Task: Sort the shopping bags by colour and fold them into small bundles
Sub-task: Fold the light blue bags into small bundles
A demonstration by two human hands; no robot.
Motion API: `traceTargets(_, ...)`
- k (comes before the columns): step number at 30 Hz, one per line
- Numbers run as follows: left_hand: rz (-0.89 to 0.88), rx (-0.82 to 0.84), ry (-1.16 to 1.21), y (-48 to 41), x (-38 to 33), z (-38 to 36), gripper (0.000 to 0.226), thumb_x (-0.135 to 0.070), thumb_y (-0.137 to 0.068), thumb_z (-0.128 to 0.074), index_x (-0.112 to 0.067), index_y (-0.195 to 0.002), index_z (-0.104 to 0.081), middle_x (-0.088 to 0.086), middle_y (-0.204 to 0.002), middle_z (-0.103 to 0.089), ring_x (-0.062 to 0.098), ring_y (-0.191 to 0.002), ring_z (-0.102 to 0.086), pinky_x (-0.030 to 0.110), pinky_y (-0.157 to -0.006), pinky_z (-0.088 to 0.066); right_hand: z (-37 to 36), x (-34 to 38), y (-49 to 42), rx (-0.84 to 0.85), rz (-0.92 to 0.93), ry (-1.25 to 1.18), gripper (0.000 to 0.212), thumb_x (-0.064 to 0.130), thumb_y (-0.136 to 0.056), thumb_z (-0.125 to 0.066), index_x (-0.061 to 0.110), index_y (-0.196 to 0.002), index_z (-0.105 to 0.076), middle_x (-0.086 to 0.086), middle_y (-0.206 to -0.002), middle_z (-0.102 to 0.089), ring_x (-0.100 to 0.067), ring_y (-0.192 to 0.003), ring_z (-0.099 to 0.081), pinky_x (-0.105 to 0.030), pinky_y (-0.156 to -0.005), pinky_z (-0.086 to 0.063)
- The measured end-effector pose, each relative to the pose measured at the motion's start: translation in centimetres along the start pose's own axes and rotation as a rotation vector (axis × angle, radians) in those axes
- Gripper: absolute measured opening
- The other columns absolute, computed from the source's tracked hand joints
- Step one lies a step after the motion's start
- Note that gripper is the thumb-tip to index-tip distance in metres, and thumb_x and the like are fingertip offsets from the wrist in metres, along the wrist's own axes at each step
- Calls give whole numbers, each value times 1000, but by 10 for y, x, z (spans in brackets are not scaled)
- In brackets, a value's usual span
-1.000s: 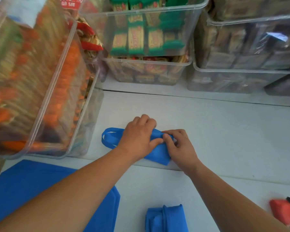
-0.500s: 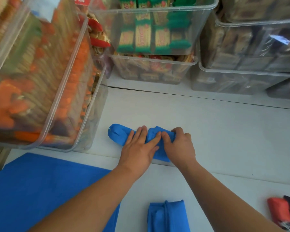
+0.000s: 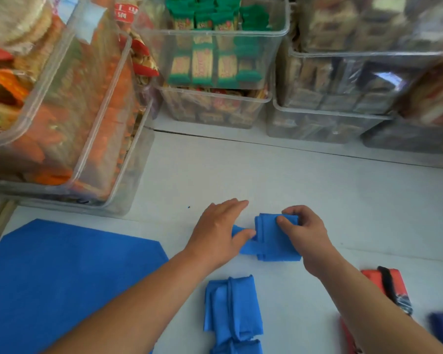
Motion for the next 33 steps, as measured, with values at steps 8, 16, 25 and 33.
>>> traceTargets(8, -223, 282, -226, -6, -35, -93, 61, -56, -97, -57, -44, -154, -38, 0, -169, -21, 14, -155, -18, 43, -127, -2, 58, -60, -11, -150, 314, 411, 22, 24, -94, -68, 29, -114, -61, 8, -116, -56, -10, -103, -56, -30, -87, -47)
traceTargets(16, -252, 204, -244, -10, -26, -114, 50, -61, -92, -43, -43, -135, -60, 0, -158, -45, 17, -150, -34, 50, -126, -14, 30, -73, -2, -252, 689, 893, 42, 28, -100, -41, 9, -129, -65, -6, -133, -64, -40, -133, -48, -51, -109, -44)
traceTargets(25, -463, 176, -292, -9, 16, -64, 36, -28, -76, -86, -22, -111, -77, -2, -141, -62, 20, -123, -58, 44, -105, -52, 26, -82, -12, -389, 598, 991, 36, 42, -101, -39, 21, -121, -62, 1, -110, -60, -34, -103, -51, -47, -92, -43)
traceTargets(33, -548, 277, -263, 0, 12, -5, 13, -20, -81, -70, -16, -78, -58, -9, -148, -54, 10, -138, -47, 28, -100, -47, 22, -82, -12, -371, 560, 1007, 40, 43, -102, -33, 29, -128, -60, 3, -112, -57, -32, -106, -48, -46, -94, -40)
Point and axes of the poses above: each hand's wrist, its own y-axis away from the middle knuckle, its own z-axis out of the back of the hand, x = y × z, the point moved 3 cm from there along -y, towards the middle knuckle
